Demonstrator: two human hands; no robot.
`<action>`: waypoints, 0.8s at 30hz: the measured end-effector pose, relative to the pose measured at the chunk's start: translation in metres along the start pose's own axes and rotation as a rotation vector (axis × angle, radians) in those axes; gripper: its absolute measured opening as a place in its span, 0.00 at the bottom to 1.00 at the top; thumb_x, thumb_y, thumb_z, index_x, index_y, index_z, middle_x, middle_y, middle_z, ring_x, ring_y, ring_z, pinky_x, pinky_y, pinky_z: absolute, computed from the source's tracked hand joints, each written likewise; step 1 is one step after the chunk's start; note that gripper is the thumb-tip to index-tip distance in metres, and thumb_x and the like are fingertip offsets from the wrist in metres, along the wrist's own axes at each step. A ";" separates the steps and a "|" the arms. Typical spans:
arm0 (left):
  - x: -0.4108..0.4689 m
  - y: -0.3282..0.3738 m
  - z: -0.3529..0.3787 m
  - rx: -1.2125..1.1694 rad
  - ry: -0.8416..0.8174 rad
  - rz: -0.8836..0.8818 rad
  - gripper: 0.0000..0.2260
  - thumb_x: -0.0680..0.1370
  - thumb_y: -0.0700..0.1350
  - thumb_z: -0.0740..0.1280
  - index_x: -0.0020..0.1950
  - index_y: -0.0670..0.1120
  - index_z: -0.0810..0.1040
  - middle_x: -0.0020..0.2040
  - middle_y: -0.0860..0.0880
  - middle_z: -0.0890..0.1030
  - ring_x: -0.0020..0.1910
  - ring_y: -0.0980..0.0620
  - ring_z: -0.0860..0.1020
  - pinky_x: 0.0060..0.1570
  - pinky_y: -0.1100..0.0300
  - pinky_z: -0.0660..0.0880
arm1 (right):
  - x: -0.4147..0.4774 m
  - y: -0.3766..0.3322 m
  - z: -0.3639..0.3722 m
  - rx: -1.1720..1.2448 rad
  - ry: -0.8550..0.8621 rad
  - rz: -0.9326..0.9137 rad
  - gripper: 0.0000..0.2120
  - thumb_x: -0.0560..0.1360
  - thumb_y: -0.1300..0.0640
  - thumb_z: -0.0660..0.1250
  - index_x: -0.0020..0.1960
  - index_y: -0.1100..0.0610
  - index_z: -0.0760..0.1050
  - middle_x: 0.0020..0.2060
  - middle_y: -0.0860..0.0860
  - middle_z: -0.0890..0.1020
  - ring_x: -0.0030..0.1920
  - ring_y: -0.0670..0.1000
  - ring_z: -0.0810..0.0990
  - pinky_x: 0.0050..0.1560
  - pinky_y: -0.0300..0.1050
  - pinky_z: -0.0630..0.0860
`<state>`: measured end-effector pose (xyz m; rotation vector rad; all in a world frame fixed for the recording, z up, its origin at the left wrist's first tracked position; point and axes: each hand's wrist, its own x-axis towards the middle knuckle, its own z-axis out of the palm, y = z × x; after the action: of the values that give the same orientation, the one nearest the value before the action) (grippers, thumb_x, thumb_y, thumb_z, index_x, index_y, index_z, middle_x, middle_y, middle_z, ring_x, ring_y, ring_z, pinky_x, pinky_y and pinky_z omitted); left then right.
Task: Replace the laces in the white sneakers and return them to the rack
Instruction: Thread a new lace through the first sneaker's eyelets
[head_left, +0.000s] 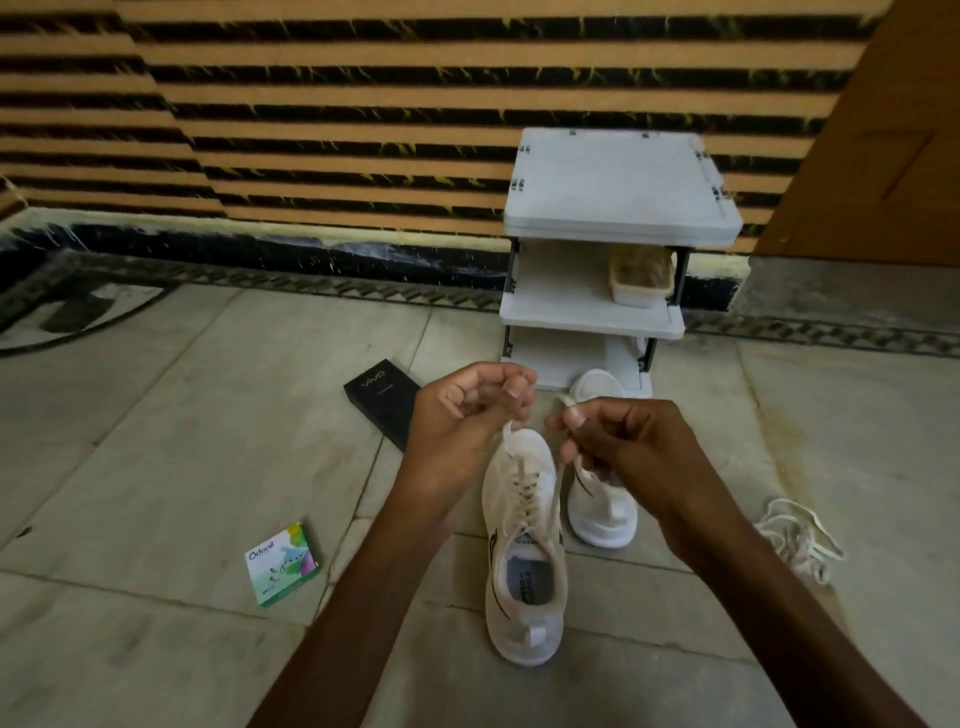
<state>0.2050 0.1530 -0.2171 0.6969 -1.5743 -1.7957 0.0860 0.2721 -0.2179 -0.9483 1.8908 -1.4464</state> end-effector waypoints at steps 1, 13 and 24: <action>0.000 0.003 0.001 -0.012 0.016 -0.003 0.08 0.76 0.39 0.69 0.53 0.39 0.82 0.43 0.46 0.84 0.41 0.53 0.80 0.44 0.64 0.79 | 0.001 0.001 0.001 -0.044 0.042 -0.036 0.09 0.77 0.54 0.66 0.44 0.55 0.84 0.34 0.45 0.84 0.33 0.39 0.79 0.36 0.34 0.74; -0.007 0.024 0.011 0.054 0.082 0.021 0.08 0.77 0.49 0.68 0.53 0.50 0.83 0.46 0.55 0.84 0.43 0.65 0.78 0.46 0.67 0.73 | 0.002 -0.014 0.012 0.095 0.171 -0.182 0.05 0.76 0.57 0.68 0.46 0.55 0.83 0.35 0.42 0.83 0.34 0.38 0.78 0.36 0.31 0.73; -0.003 0.038 0.013 -0.046 0.084 0.093 0.14 0.72 0.51 0.71 0.54 0.47 0.83 0.40 0.56 0.81 0.40 0.62 0.75 0.46 0.64 0.72 | 0.007 -0.019 0.013 0.127 0.215 -0.231 0.03 0.74 0.59 0.70 0.45 0.55 0.83 0.40 0.47 0.85 0.36 0.40 0.78 0.39 0.34 0.74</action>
<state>0.2017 0.1609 -0.1781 0.6585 -1.4816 -1.7076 0.0957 0.2567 -0.2031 -1.0100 1.8583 -1.8467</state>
